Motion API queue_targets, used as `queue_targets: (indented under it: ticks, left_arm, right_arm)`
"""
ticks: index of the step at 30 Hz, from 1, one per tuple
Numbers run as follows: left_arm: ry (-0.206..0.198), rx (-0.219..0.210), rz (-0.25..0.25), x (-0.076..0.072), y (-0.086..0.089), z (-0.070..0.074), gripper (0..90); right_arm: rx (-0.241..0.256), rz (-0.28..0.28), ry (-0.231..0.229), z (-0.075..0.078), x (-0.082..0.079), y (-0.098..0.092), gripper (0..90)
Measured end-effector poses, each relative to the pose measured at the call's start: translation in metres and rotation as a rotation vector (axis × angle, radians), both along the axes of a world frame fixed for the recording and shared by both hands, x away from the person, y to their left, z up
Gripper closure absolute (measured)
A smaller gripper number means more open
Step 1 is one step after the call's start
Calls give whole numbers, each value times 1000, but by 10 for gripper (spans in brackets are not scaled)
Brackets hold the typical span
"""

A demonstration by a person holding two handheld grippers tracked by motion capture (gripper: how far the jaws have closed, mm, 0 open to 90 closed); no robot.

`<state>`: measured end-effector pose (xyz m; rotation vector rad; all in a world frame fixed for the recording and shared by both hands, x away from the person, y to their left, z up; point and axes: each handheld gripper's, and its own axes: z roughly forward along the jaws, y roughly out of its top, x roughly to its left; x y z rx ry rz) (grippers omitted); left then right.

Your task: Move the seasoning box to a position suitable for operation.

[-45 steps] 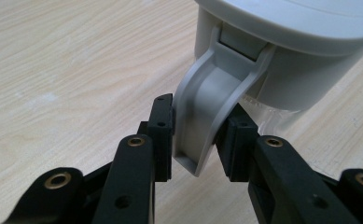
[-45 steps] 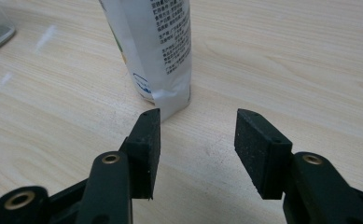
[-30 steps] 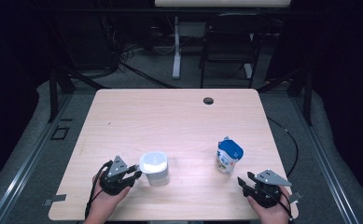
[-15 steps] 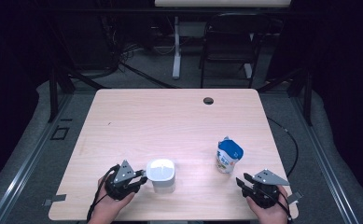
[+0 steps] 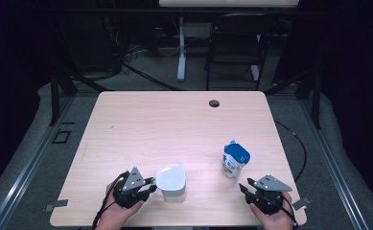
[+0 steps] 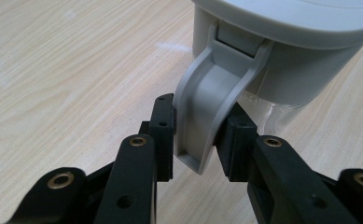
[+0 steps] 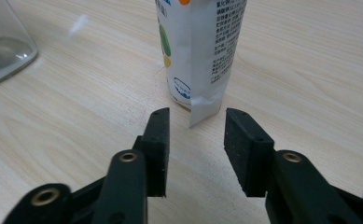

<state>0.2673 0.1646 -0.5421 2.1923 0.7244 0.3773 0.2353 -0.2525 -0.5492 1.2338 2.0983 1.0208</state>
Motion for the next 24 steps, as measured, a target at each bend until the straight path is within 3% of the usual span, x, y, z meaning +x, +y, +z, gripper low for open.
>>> queue_targets:
  ticks: [2,8,14,22,24]
  left_arm:
    - [2,0,2,0,0,0,702]
    - [3,2,3,0,0,0,701]
    - [16,-16,-4,0,2,0,690]
    - [71,-79,-33,0,11,12,540]
    - [80,-77,-40,0,12,15,519]
  right_arm:
    - [13,-7,1,0,1,0,542]
    - [40,-12,2,1,0,3,531]
    - [32,-26,-12,5,-1,5,616]
    - [59,5,11,7,-2,5,715]
    - [62,3,9,8,-3,5,717]
